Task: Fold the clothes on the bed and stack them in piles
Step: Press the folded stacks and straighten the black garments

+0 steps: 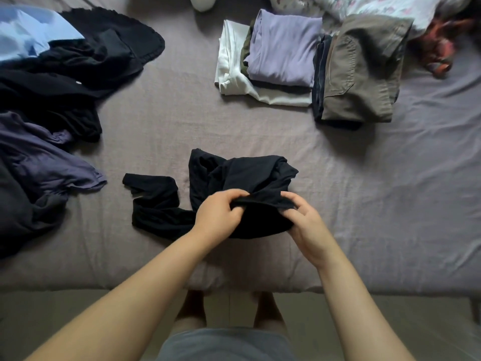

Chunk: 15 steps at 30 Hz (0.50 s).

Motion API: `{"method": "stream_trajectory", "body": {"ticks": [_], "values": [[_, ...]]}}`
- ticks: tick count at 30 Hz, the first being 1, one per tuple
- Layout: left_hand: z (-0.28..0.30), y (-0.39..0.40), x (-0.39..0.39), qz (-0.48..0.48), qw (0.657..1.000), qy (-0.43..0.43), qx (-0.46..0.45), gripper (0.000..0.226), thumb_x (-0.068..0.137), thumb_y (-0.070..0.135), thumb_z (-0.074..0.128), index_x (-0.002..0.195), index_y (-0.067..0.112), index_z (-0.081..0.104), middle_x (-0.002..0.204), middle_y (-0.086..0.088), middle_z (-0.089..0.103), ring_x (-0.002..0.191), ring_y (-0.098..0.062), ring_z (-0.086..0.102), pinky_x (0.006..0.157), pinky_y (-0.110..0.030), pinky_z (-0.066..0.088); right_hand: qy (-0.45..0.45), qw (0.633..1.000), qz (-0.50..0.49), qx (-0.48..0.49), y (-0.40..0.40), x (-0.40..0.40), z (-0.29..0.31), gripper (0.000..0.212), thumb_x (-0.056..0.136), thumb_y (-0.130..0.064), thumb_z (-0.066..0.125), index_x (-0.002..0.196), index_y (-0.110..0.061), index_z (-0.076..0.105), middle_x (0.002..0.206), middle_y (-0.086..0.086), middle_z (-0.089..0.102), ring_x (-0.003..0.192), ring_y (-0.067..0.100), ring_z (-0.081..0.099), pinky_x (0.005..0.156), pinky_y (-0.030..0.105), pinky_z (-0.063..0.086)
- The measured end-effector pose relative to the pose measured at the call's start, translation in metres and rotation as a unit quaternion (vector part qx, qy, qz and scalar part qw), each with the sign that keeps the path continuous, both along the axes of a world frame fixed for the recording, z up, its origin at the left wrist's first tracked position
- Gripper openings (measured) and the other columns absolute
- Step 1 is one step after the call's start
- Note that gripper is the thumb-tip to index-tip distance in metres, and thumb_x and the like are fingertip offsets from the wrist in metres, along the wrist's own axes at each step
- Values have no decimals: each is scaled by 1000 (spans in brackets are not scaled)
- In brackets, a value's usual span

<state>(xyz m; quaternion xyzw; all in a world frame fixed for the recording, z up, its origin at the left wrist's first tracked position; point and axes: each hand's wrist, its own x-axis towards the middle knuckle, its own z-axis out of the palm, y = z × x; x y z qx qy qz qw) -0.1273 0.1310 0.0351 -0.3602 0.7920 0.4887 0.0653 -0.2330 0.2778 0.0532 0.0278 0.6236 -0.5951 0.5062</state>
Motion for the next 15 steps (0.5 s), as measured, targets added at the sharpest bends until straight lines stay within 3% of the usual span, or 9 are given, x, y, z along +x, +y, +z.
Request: {"method": "stream_trajectory", "body": {"ticks": [3, 6, 9, 11, 13, 15], "values": [[1, -14, -9, 10, 996, 10, 89, 24, 89, 9, 56, 88, 31, 64, 105, 4, 62, 102, -12, 58, 92, -24, 43, 113, 984, 125, 64, 5, -3, 0, 27, 84, -9, 71, 108, -19, 65, 100, -5, 73, 95, 6, 67, 80, 19, 51], [8, -23, -10, -8, 971, 36, 238, 20, 92, 12, 54, 83, 24, 68, 89, 0, 67, 86, -16, 62, 84, -31, 46, 232, 943, 174, 165, 2, -6, -3, 8, 91, -16, 63, 92, -22, 69, 85, -6, 66, 78, 7, 59, 70, 22, 45], [16, -35, -7, -19, 945, 50, 324, 13, 92, 16, 58, 82, 22, 64, 81, 7, 63, 81, -9, 59, 79, -25, 44, 125, 971, 174, 102, 5, -17, -2, 19, 96, -19, 53, 109, -17, 67, 114, -1, 67, 110, 12, 59, 92, 21, 44], [22, -41, -6, -73, 952, 27, 295, 10, 86, 23, 70, 85, 20, 60, 79, 12, 62, 76, -3, 59, 73, -17, 45, 28, 989, 148, 14, 7, -23, 2, 27, 93, -16, 52, 116, -8, 65, 121, 8, 67, 118, 18, 59, 101, 29, 44], [23, -41, -6, -149, 976, -7, 160, 18, 77, 28, 78, 87, 23, 64, 80, 15, 65, 75, 1, 61, 70, -14, 45, -24, 989, 140, -31, 4, -25, 6, 34, 90, -15, 55, 121, -1, 61, 123, 14, 65, 116, 22, 60, 97, 30, 47], [20, -36, -9, -148, 986, -11, 76, 6, 82, 23, 72, 87, 22, 69, 80, 10, 69, 77, -3, 63, 71, -20, 46, -45, 989, 137, -44, 0, -24, 8, 39, 88, -16, 56, 124, -2, 59, 123, 14, 64, 113, 21, 61, 92, 28, 49]]}}
